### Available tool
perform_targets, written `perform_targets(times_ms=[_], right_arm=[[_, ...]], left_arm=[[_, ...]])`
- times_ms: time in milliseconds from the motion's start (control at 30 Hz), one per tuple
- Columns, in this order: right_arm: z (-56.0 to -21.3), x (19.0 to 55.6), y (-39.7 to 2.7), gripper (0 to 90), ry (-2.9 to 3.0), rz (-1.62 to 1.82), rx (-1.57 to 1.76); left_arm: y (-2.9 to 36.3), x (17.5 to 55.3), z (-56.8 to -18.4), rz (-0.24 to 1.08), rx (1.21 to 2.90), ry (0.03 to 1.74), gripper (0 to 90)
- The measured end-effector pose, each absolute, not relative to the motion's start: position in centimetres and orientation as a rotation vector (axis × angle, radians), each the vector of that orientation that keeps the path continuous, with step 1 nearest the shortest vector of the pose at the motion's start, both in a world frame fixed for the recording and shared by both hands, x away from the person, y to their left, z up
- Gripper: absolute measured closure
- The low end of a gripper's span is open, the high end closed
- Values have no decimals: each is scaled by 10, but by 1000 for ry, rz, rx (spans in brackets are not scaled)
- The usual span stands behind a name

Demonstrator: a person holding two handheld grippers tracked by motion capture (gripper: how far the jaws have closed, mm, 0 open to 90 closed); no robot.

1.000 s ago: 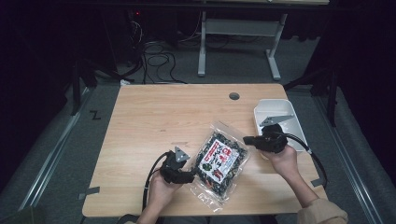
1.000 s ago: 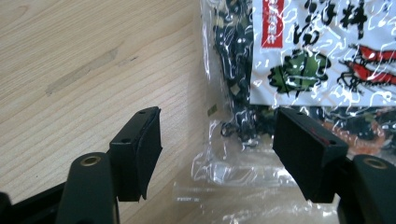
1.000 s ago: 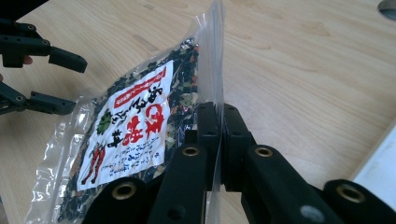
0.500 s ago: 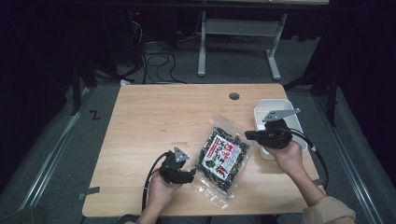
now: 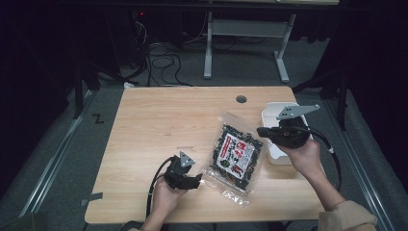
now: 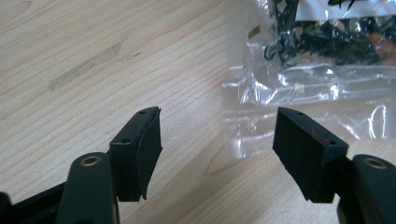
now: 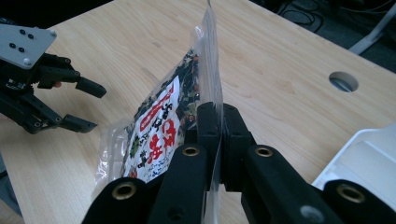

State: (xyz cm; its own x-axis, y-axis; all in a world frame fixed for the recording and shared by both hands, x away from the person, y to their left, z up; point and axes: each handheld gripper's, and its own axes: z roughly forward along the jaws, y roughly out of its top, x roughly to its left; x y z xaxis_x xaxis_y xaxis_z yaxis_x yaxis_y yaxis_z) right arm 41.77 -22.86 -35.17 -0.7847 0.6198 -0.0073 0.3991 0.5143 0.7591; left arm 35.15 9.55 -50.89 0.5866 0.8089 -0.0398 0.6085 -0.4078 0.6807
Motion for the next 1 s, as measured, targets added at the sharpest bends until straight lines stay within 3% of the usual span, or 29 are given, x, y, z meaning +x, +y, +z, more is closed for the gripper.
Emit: perform_targets(times_ms=[1000], right_arm=[[-296,413,-218,900,2382,1112,742]], left_arm=[[94,352,-510,390,2170,1120,329]])
